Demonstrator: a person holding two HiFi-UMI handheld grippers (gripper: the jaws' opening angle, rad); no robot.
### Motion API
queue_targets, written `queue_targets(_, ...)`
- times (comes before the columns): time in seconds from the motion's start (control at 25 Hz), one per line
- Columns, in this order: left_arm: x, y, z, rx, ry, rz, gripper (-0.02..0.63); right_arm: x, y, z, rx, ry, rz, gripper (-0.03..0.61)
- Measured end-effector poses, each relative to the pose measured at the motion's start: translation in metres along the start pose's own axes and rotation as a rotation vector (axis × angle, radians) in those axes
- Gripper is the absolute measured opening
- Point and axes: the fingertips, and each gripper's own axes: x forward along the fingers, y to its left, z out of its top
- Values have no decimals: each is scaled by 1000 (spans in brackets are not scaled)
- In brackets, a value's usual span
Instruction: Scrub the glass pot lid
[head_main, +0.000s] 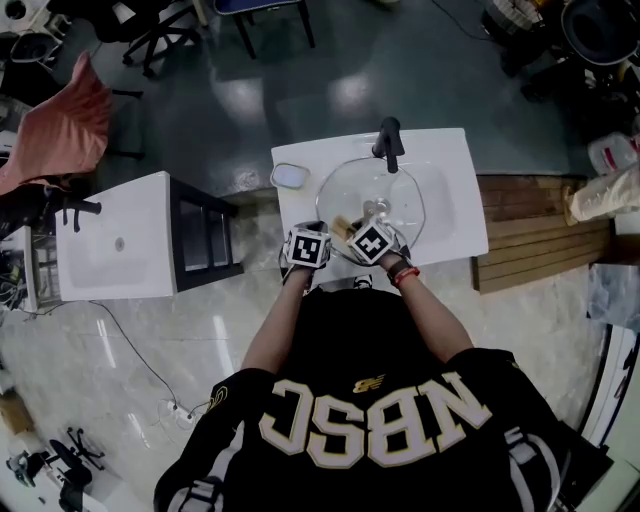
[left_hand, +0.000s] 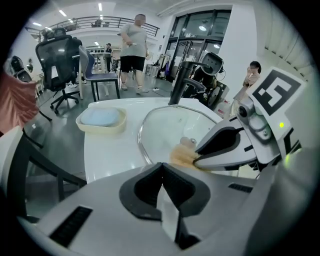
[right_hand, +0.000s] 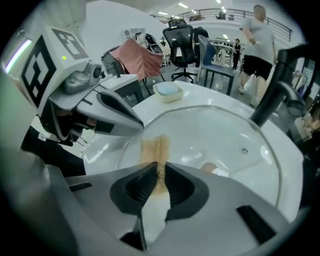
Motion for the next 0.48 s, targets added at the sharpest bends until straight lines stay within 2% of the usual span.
queue_targets(0.24, 0, 1, -5, 22, 30, 19, 17, 12, -43, 39, 9, -95, -168, 60)
queue_targets(0.48, -1, 0, 0, 40, 23, 22, 18, 7, -104, 55, 52, -122, -323, 60)
